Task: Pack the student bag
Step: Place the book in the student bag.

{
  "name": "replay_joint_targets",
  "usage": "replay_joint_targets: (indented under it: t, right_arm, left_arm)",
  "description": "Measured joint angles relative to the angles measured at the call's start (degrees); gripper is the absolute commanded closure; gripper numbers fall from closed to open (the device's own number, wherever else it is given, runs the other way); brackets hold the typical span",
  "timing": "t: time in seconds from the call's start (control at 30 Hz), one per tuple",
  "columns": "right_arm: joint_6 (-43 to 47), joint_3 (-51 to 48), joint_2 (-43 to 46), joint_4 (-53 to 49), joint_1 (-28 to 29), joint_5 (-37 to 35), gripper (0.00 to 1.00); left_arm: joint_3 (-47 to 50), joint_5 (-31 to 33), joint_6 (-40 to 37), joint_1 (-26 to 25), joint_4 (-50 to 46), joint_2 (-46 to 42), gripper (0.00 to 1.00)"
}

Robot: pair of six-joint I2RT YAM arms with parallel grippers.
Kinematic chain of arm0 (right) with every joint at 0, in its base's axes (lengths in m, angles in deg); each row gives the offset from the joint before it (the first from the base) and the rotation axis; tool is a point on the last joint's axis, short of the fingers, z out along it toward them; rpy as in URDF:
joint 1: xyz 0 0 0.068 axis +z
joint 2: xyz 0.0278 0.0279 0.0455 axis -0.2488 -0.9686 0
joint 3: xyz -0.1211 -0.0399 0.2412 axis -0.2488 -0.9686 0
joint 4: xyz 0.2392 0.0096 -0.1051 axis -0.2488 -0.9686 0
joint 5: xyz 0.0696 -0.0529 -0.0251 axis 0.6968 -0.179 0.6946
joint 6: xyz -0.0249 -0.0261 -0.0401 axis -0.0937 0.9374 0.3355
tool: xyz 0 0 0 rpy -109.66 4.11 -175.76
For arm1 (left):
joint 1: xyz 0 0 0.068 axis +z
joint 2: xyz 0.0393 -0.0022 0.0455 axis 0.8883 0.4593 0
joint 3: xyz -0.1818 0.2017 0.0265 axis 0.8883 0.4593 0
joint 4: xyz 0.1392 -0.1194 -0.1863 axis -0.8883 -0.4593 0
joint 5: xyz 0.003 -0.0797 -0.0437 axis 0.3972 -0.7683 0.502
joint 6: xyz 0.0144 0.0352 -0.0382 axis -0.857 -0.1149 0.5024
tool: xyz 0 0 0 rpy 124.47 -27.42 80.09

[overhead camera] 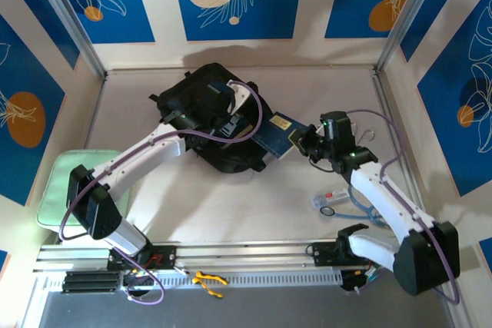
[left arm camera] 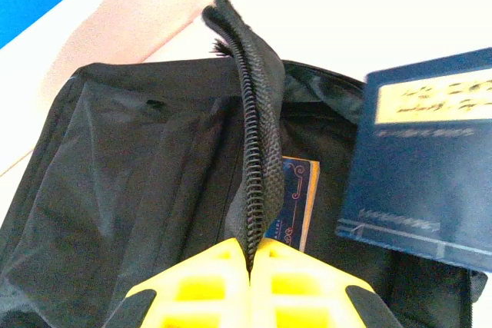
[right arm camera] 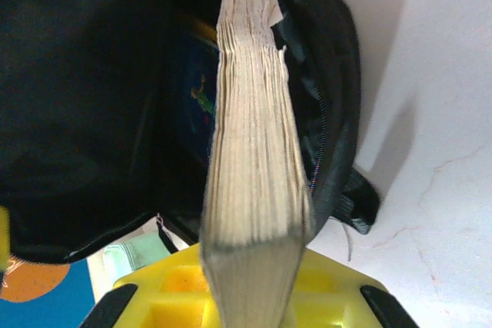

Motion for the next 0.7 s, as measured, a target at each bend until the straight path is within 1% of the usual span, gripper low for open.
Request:
replay_joint_targets:
  t: [0.2, 0.33, 0.57, 0.7]
  right_arm:
    - [-1.4, 6.7, -11.7, 6.5, 4.2, 1.2, 1.00]
    - [-2.3, 10.4, -18.3, 10.2, 5.9, 1.4, 1.00]
    - [-3.3, 15.5, -31.3, 12.8, 7.8, -0.4, 1.00]
    - [-3.1, 21.9, -39.1, 14.7, 9.4, -1.1, 1.00]
  left_arm:
    - [0.5, -1.5, 1.4, 0.0, 1.2, -1.1, 1.00]
    - [1.0, -2.5, 1.9, 0.0, 1.7, -1.4, 1.00]
    - [1.6, -3.6, 3.4, 0.0, 2.7, -1.5, 1.00]
    - [2.1, -3.6, 4.8, 0.0, 3.0, -1.7, 1.00]
